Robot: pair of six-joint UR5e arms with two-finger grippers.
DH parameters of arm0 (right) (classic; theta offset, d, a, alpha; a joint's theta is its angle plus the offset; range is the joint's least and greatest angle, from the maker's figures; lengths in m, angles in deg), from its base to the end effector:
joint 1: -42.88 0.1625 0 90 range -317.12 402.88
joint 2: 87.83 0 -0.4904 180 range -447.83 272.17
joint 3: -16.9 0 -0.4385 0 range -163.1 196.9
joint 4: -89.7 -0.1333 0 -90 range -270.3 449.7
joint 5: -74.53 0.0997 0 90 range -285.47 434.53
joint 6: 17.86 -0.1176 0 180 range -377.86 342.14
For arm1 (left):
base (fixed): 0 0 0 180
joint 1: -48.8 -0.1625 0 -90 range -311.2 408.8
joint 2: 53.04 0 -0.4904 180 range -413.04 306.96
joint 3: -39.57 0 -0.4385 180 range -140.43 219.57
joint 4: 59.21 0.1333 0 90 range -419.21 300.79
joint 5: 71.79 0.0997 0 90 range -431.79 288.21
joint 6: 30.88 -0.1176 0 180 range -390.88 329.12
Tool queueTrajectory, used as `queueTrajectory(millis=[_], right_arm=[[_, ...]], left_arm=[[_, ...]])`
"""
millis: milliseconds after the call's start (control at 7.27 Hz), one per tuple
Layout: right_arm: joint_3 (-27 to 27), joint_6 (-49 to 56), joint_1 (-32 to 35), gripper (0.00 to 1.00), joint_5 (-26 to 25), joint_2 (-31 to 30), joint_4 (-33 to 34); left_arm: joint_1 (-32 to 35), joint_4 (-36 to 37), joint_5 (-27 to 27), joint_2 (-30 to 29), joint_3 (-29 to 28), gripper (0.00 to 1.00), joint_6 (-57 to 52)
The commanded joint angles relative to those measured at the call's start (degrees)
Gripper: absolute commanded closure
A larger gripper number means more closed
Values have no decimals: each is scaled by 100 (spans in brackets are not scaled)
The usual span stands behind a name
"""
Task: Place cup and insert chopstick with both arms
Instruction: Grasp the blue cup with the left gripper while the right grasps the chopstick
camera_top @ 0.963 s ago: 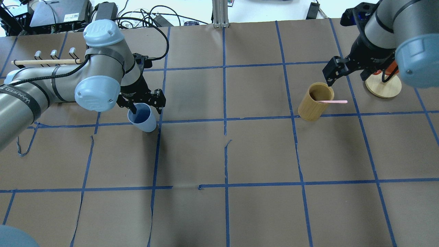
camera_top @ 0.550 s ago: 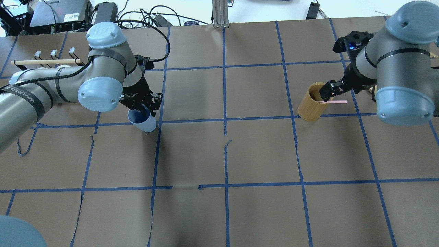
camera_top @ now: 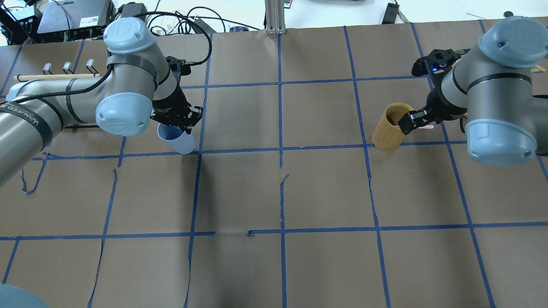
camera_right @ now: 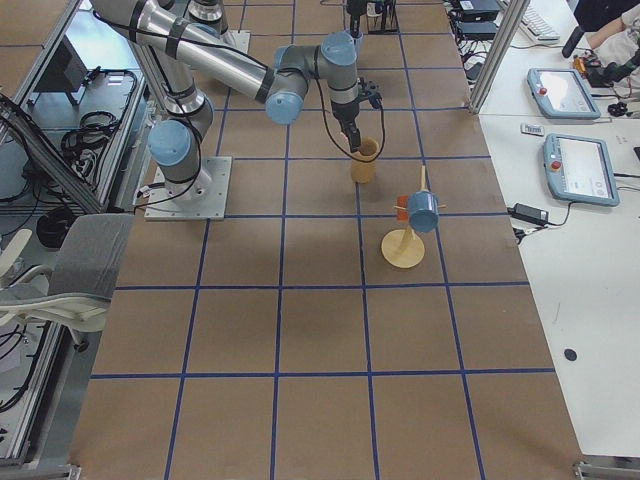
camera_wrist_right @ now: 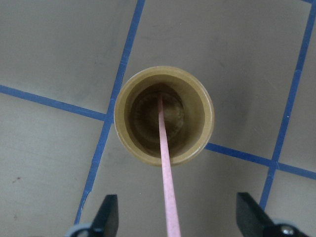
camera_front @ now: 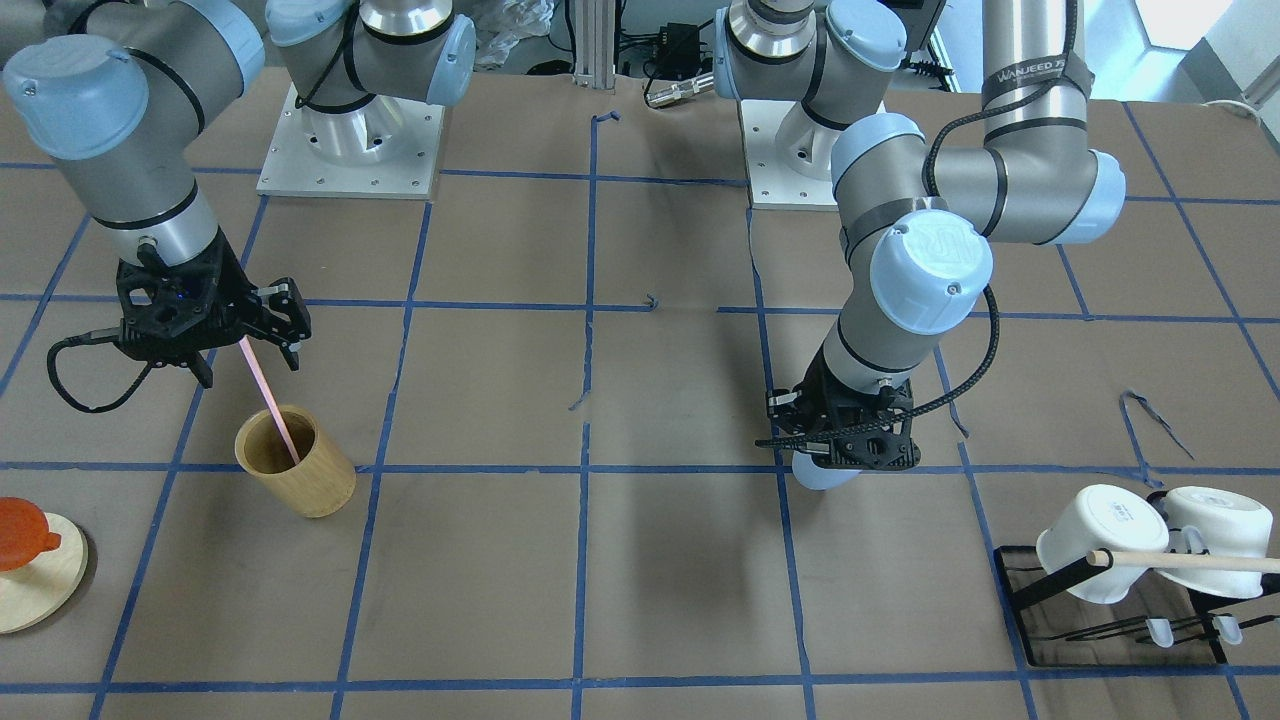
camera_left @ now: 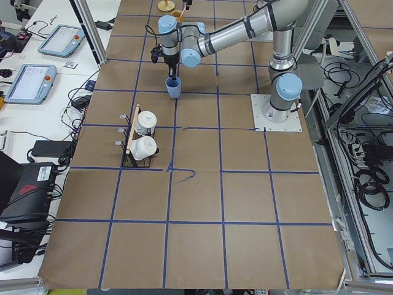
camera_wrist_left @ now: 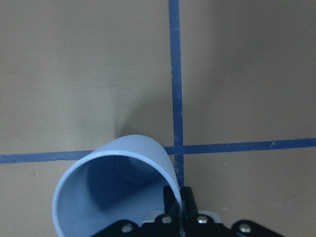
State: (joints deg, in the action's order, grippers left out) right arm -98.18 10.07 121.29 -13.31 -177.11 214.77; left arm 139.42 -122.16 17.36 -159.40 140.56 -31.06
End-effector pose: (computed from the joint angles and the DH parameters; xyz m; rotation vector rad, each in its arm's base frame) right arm 0.0308 -0.5354 0.3621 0.4469 -3.0794 0.2573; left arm -0.1418 -0.6252 0.3135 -0.0218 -3.1267 -0.0083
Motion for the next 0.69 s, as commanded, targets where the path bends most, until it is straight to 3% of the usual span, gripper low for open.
queueTrajectory(millis=[0,275,550], right_arm=[[3,19,0,46,4,-10,-35],[29,10,0,61,-31,-11,-193],[47,-7,0,73,-5,-28,-324]], left_arm=[[628,-86,-291,36,-210,100,630],[1561,-68,-301,-157,-421,100,1989],[2020,167,-267,-542,-867,100,2416]])
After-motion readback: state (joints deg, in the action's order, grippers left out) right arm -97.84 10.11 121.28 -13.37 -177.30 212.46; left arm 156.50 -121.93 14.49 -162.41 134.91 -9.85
